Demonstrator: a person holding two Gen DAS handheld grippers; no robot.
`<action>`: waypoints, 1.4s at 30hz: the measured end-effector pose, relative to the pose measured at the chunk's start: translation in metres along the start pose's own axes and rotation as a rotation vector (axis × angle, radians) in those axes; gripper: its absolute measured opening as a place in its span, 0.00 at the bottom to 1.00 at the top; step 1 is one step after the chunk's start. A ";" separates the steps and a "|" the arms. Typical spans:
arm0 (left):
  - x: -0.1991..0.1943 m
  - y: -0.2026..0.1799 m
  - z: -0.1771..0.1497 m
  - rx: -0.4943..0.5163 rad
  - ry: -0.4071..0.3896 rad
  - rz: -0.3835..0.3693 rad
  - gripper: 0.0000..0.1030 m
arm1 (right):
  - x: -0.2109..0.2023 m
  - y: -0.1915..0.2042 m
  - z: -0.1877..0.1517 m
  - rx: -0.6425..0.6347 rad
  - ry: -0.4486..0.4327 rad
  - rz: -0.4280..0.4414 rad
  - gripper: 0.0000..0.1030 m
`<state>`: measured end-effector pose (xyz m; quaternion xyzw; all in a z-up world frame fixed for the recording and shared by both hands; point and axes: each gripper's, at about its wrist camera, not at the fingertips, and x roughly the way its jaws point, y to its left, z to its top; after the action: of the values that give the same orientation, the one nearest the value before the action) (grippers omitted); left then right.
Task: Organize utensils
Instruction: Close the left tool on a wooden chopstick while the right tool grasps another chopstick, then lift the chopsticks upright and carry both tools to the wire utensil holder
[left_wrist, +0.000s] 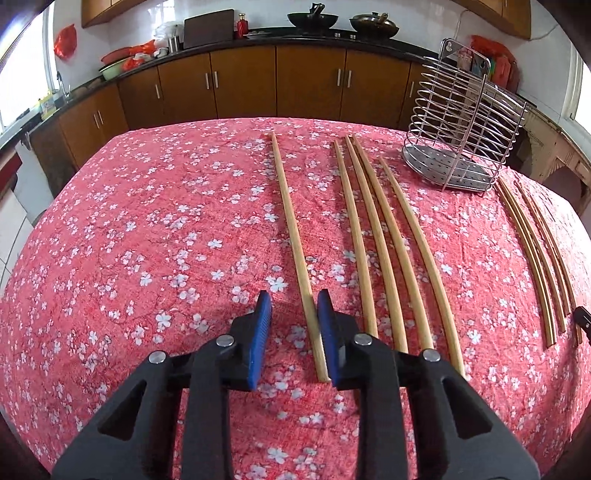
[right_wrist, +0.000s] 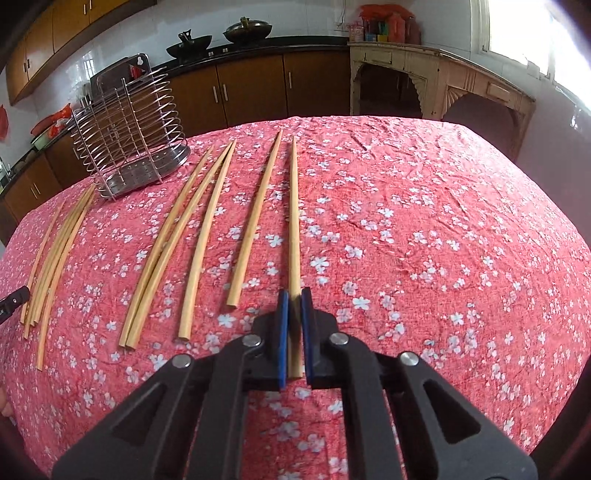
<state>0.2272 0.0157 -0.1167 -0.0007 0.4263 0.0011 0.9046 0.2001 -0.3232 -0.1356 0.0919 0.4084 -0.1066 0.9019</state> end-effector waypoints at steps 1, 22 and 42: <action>0.000 -0.001 0.001 0.002 0.001 0.002 0.26 | 0.000 -0.001 0.000 0.002 0.000 0.000 0.08; -0.035 0.015 -0.007 0.003 -0.071 -0.011 0.07 | -0.042 -0.007 0.004 -0.011 -0.139 0.011 0.08; -0.131 0.054 0.061 -0.091 -0.395 -0.019 0.06 | -0.120 -0.024 0.090 0.021 -0.453 0.070 0.08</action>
<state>0.1905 0.0700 0.0235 -0.0456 0.2401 0.0119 0.9696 0.1812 -0.3547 0.0118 0.0892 0.1908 -0.0972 0.9727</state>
